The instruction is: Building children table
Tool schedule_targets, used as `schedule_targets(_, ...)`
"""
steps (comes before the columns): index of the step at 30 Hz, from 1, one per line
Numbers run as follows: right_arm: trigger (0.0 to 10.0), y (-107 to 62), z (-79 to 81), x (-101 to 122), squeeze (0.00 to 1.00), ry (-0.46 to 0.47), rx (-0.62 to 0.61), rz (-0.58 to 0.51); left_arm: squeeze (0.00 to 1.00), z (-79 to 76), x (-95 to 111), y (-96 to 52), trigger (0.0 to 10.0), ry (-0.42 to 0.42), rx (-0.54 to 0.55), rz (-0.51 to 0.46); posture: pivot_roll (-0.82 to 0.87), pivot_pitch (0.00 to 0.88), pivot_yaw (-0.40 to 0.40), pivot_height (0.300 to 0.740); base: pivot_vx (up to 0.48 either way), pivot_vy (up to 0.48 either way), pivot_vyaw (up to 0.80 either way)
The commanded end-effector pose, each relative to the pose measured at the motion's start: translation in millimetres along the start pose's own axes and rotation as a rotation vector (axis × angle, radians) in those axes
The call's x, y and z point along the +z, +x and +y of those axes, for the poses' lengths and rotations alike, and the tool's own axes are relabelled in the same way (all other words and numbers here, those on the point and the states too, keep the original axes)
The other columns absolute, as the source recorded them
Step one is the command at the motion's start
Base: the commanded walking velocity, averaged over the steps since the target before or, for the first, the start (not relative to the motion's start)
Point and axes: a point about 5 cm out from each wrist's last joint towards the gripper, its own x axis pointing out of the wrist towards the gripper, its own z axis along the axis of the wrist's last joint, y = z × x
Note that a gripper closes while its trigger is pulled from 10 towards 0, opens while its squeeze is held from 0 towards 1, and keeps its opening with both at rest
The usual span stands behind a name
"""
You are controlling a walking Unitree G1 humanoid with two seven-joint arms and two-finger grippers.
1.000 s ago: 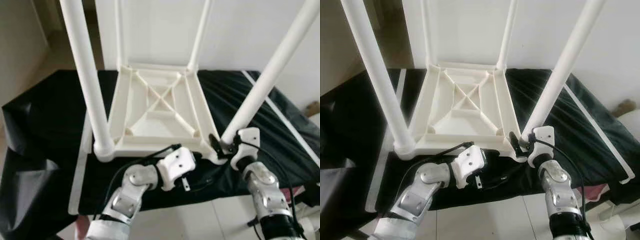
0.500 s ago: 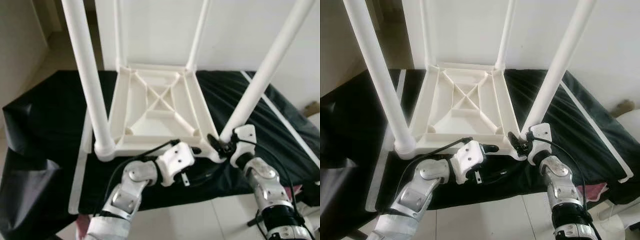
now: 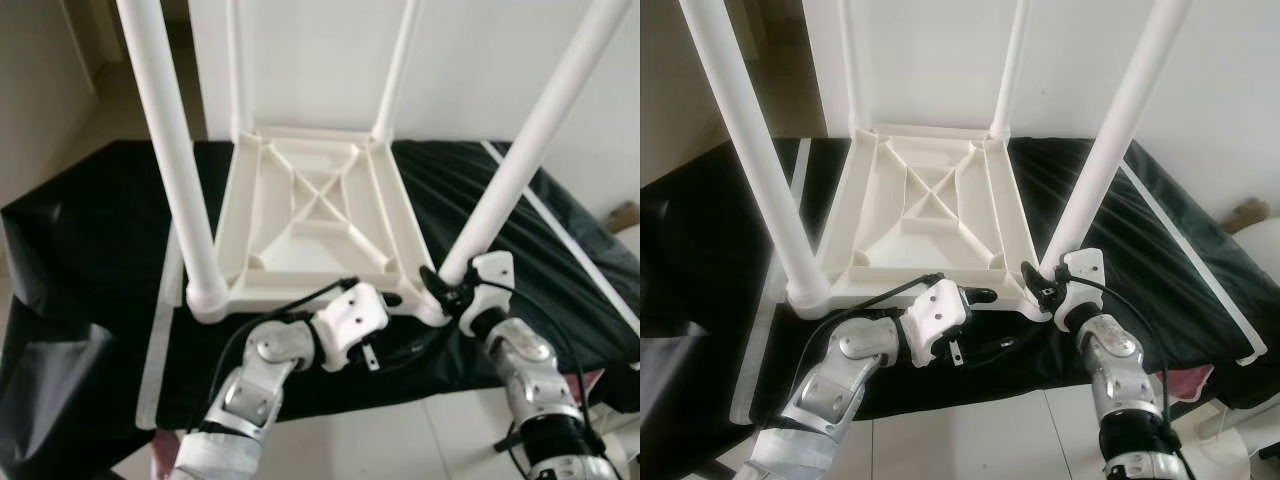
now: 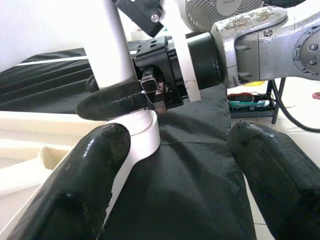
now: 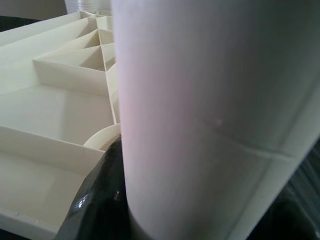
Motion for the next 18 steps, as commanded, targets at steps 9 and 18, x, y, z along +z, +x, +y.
schedule_targets(9, 10.0, 1.1, 5.8, -6, 0.0, 0.063, -0.272, 0.074, 0.0, 5.5, -2, 3.1, 10.0, -0.01, 0.152, 0.003, 0.05, 0.0, -0.061, 0.74, 0.0, 0.0, 0.0)
schedule_targets(18, 10.0, 0.4, 29.4, -10, 0.0, 0.147, -0.436, 0.085, 0.0, 4.5, -2, 4.8, 10.0, -0.013, 0.155, -0.003, 0.06, 0.0, -0.076, 0.74, 0.0, 0.0, 0.0)
